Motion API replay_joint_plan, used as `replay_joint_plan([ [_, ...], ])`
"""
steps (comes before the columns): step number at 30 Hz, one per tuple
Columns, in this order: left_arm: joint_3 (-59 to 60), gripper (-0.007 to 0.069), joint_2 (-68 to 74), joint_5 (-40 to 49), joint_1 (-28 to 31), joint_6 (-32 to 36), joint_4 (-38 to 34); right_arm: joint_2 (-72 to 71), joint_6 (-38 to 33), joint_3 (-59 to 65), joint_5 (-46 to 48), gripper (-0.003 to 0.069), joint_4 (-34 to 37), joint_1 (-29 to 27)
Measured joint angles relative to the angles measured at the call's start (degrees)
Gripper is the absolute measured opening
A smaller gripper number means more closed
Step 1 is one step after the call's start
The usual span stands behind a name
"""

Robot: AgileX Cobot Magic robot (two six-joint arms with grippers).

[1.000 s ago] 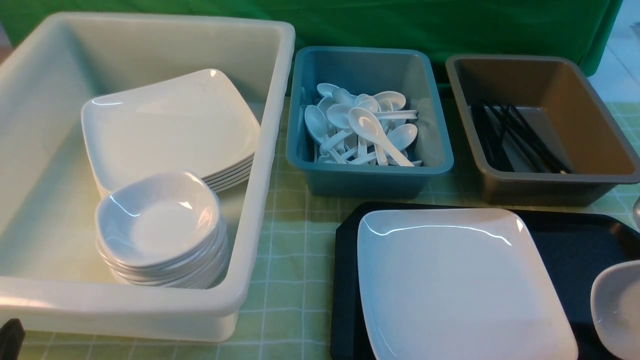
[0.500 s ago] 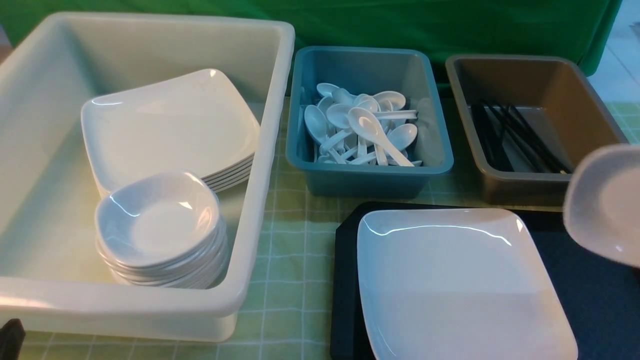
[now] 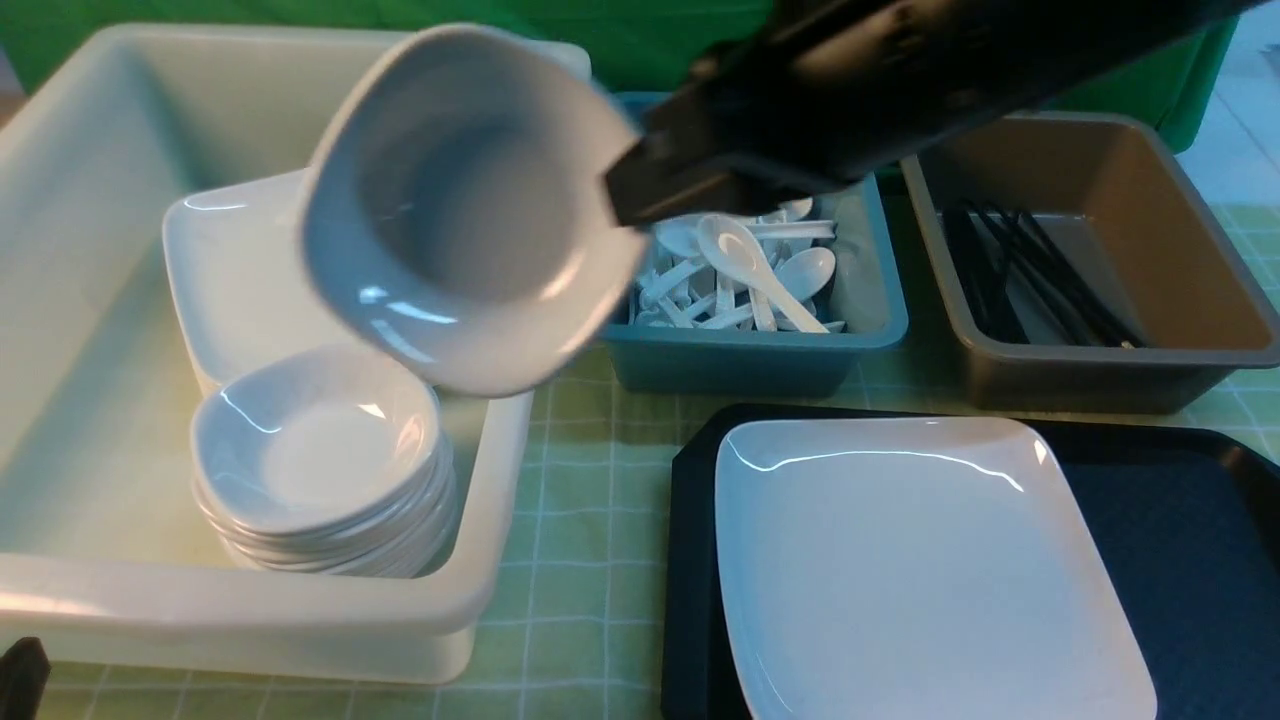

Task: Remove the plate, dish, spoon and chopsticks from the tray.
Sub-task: Use the right arm to put the small plate into the large storage box on the left

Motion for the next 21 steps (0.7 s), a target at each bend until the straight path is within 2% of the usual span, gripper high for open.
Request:
replay_joint_plan([
  [6,0.0,0.0223,0.0,0.0,0.0,0.0,0.0,10.6,11.2,0.0,-15.2,0.0032,0.4,7.4],
  [13,0.0,0.0223,0.0,0.0,0.0,0.0,0.0,16.3,19.9,0.0,-18.0,0.0059,0.4,8.1],
  [20,0.0,0.0223,0.0,0.0,0.0,0.0,0.0,17.1,23.1,0.0,-19.5,0.0154,0.5,8.1],
  [21,0.0,0.0223,0.0,0.0,0.0,0.0,0.0,17.4,23.2,0.0,-19.6,0.0189,0.5,8.2],
])
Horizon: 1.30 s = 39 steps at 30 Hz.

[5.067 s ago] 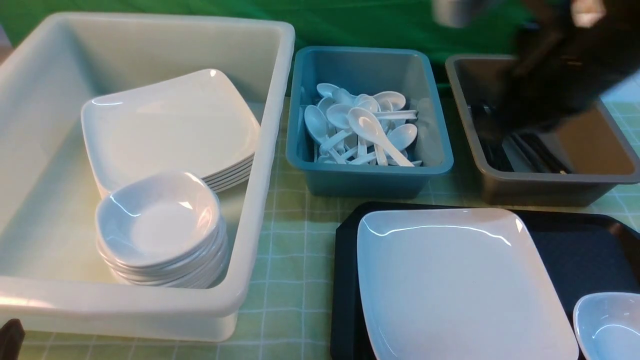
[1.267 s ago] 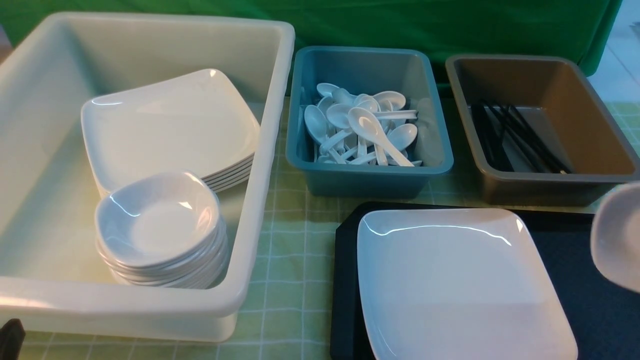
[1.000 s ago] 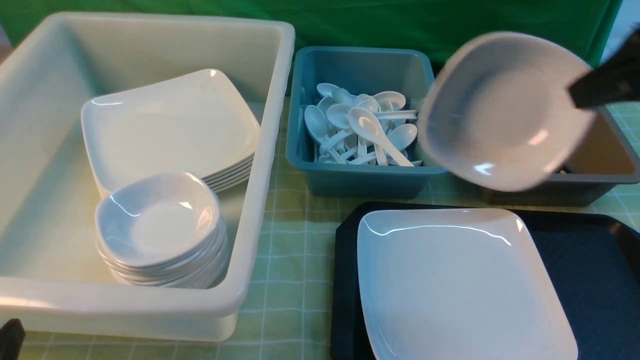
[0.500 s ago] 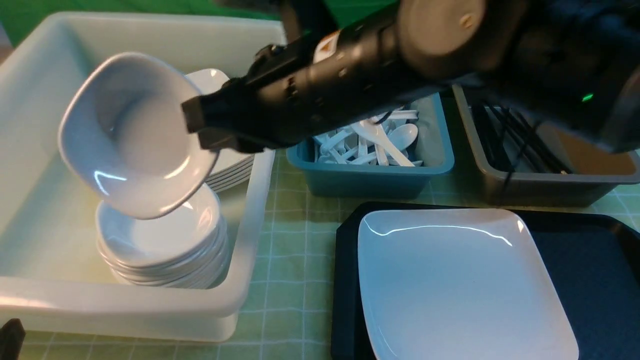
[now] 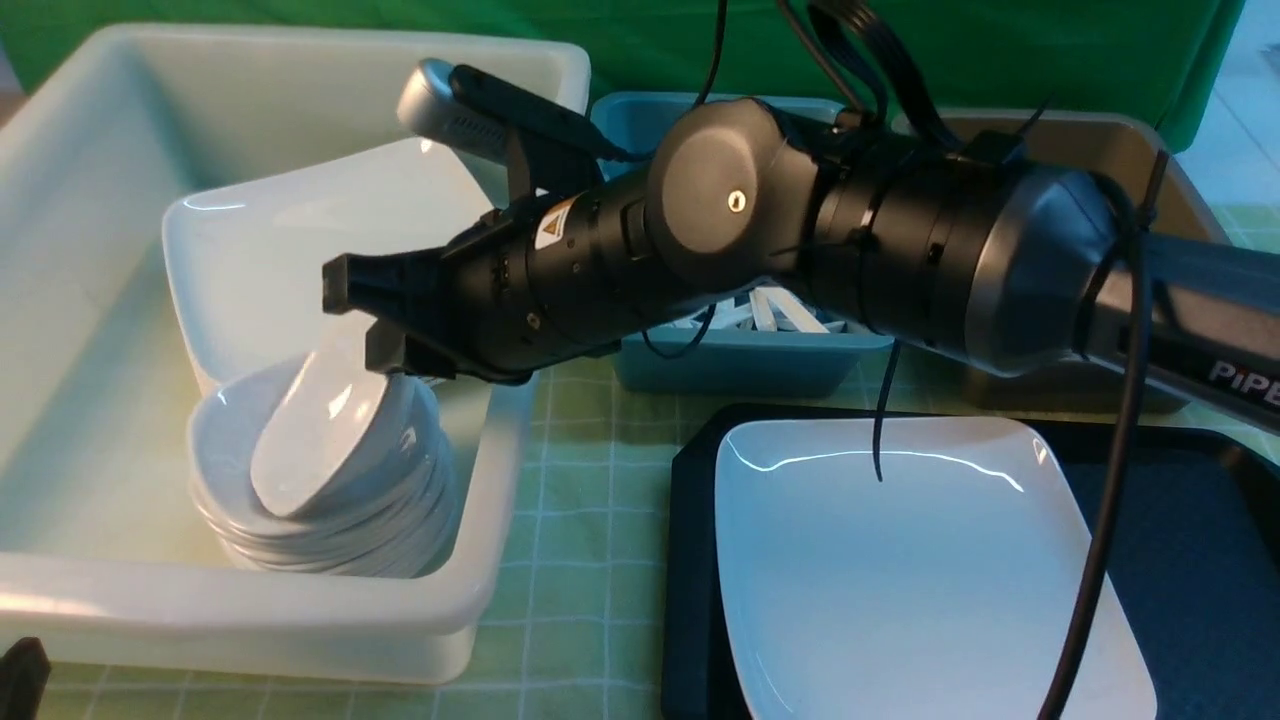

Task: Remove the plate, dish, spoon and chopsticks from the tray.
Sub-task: Use the right arm to put the small plate into the large storage box on the left, then use the left arm to grab a plate from the dinner plate

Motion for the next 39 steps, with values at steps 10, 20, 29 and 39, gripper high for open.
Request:
replay_joint_plan([
  [10,0.0,0.0223,0.0,0.0,0.0,0.0,0.0,0.5,0.3,-0.1,4.9,0.025,0.1,0.1],
  [20,0.0,0.0223,0.0,0.0,0.0,0.0,0.0,0.5,-4.4,-4.9,16.4,0.025,-0.3,0.4],
  [29,0.0,0.0223,0.0,0.0,0.0,0.0,0.0,0.4,-5.9,-14.3,24.1,0.025,-8.0,0.4],
  [39,0.0,0.0223,0.0,0.0,0.0,0.0,0.0,-2.7,-14.4,-24.6,41.0,0.0167,-23.1,-0.6],
])
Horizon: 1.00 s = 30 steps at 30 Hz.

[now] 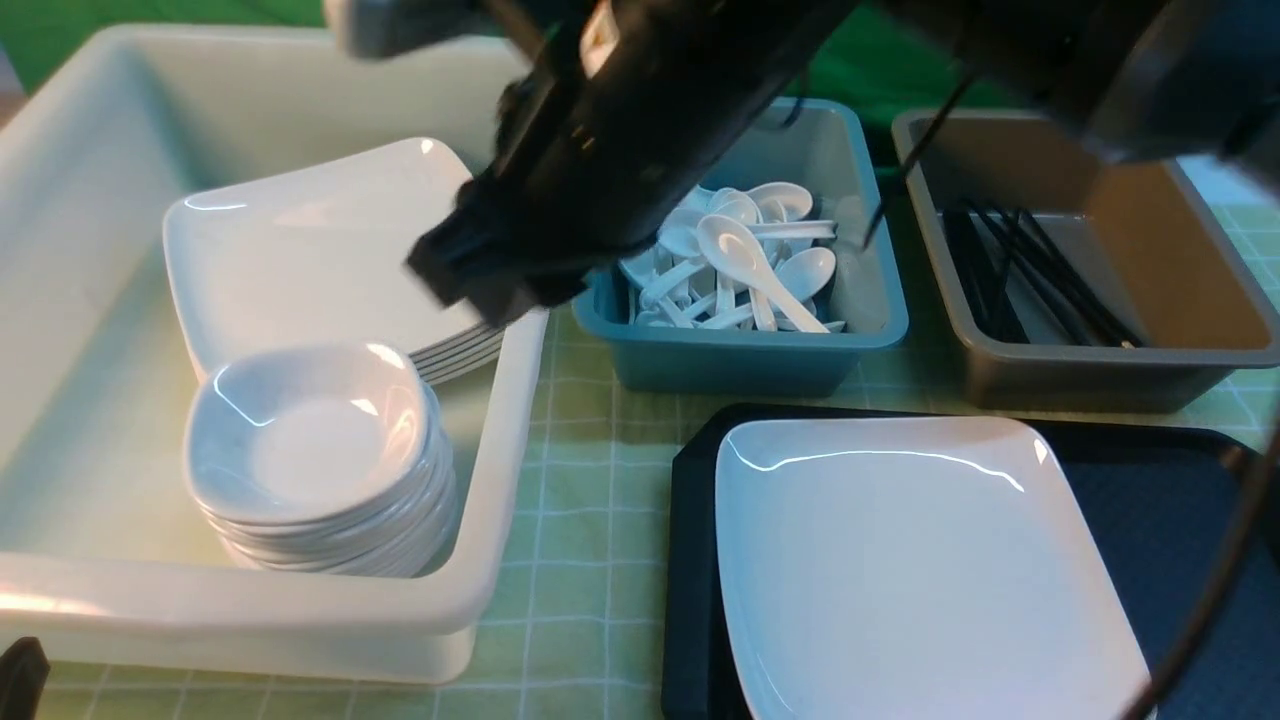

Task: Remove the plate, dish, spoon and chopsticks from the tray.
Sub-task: Use the left arm to grab a plate from the dinner plate

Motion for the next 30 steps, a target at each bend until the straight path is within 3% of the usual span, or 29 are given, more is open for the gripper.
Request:
replay_joint_plan([
  [3,0.0,0.0223,0.0,0.0,0.0,0.0,0.0,-4.6,-0.8,0.2,0.6,0.0046,-6.6,-1.6],
  [6,0.0,0.0223,0.0,0.0,0.0,0.0,0.0,-10.9,-1.0,2.5,0.5,0.001,-9.1,-3.8],
  [10,0.0,0.0223,0.0,0.0,0.0,0.0,0.0,-18.6,-1.1,8.0,0.5,0.0008,-10.4,-6.9],
  [16,0.0,0.0223,0.0,0.0,0.0,0.0,0.0,-36.2,-1.1,25.6,0.7,0.0008,-12.7,-10.9],
  [30,0.0,0.0223,0.0,0.0,0.0,0.0,0.0,-70.4,5.1,62.1,-3.0,0.002,-14.8,-11.3],
])
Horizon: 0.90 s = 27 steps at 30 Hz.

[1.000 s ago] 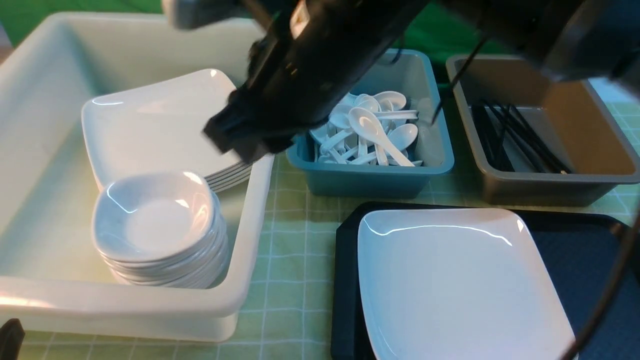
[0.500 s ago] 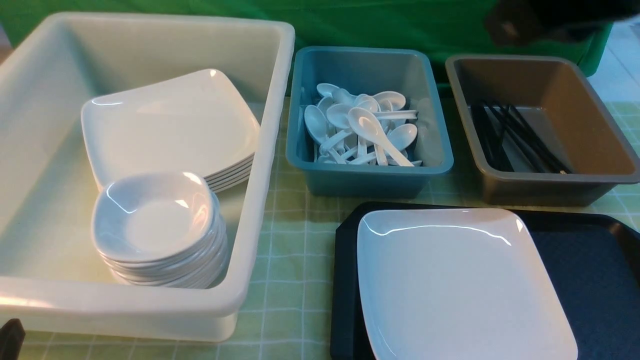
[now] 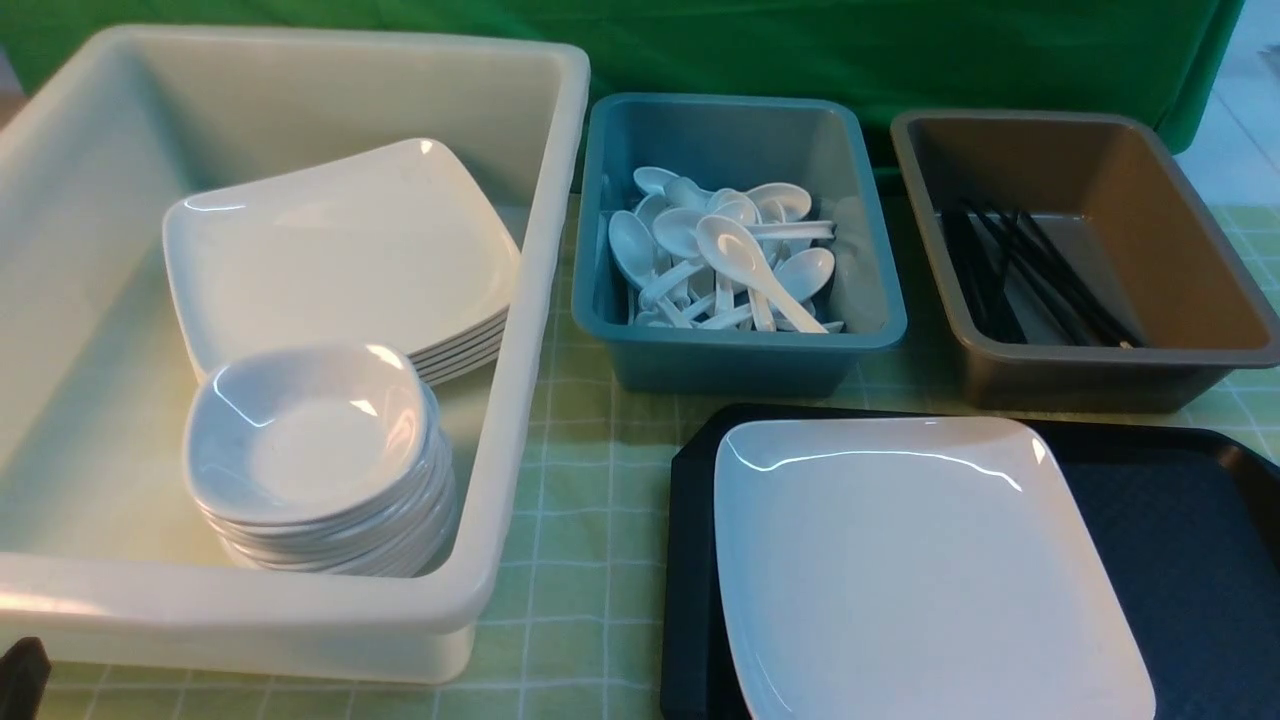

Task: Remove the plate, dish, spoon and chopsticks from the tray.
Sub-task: Use the left arm to grab a plate from the dinner plate

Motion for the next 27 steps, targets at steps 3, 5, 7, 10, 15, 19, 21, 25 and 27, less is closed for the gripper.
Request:
replay_joint_plan([
  [3,0.0,0.0223,0.0,0.0,0.0,0.0,0.0,-4.4,1.9,4.0,-1.3,0.0024,0.0,0.0],
  [5,0.0,0.0223,0.0,0.0,0.0,0.0,0.0,-7.9,3.4,6.5,-2.0,0.0027,0.0,0.0],
  [7,0.0,0.0223,0.0,0.0,0.0,0.0,0.0,-10.2,4.1,8.5,-2.3,0.0029,0.0,0.0],
  [10,0.0,0.0223,0.0,-0.1,0.0,0.0,0.0,-12.0,4.3,10.3,-2.1,0.0032,0.0,0.0],
  [15,0.0,0.0223,0.0,-0.7,0.0,-0.2,-0.5,-12.3,4.4,10.6,-2.3,0.0045,0.0,0.0],
  [19,0.0,0.0223,0.0,-4.2,0.0,-9.8,-15.4,-12.3,4.4,10.6,-3.4,0.005,0.0,0.0],
  [21,0.0,0.0223,0.0,-5.3,0.0,-18.6,-28.9,-12.3,4.4,10.6,-4.9,0.005,0.0,0.0],
  [25,0.0,0.0223,0.0,-6.2,0.0,-31.5,-46.3,-12.3,4.4,10.6,-7.9,0.0055,0.0,0.0],
  [27,0.0,0.0223,0.0,-7.0,0.0,-33.3,-47.0,-12.3,4.4,10.6,-9.0,0.0059,0.0,0.0],
])
